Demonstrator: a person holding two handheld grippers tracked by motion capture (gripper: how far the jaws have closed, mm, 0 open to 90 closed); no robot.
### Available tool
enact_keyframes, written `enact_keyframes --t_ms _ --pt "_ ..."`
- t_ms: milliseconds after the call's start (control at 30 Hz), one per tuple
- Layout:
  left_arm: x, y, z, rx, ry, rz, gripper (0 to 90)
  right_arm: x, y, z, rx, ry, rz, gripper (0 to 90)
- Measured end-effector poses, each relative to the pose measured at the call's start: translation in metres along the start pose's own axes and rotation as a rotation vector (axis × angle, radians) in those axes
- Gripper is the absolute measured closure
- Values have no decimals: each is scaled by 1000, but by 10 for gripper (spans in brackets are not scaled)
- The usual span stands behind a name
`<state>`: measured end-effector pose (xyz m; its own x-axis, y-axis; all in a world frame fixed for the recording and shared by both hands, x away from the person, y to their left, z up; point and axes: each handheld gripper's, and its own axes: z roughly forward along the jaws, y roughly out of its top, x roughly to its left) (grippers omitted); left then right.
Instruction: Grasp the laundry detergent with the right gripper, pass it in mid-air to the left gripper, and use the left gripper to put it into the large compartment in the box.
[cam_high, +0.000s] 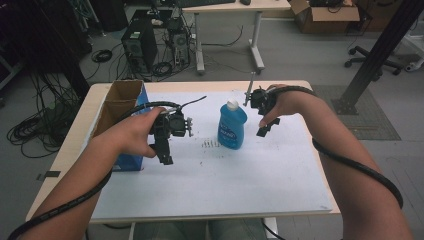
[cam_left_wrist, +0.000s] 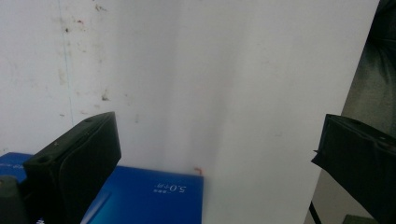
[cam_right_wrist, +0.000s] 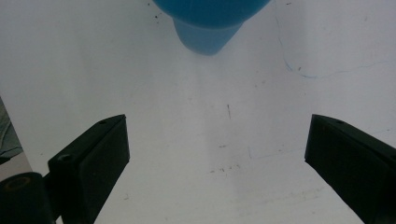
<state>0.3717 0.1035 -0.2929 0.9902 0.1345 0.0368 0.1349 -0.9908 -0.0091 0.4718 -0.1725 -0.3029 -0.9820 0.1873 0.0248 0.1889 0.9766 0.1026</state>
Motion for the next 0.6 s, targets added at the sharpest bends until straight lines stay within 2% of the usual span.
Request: enact_keyframes --t_ms 267,400,533,600 --pt "1 4 1 10 -7 9 2 0 -4 -1 -11 2 -4 66" --pt "2 3 -2 9 -2 2 2 1 -7 0 -48 7 -5 64" --pt "1 2 -3 1 1 -4 2 3 -9 1 -52 12 -7 61" --pt "1 2 -4 8 3 1 2 5 -11 1 -71 17 -10 61"
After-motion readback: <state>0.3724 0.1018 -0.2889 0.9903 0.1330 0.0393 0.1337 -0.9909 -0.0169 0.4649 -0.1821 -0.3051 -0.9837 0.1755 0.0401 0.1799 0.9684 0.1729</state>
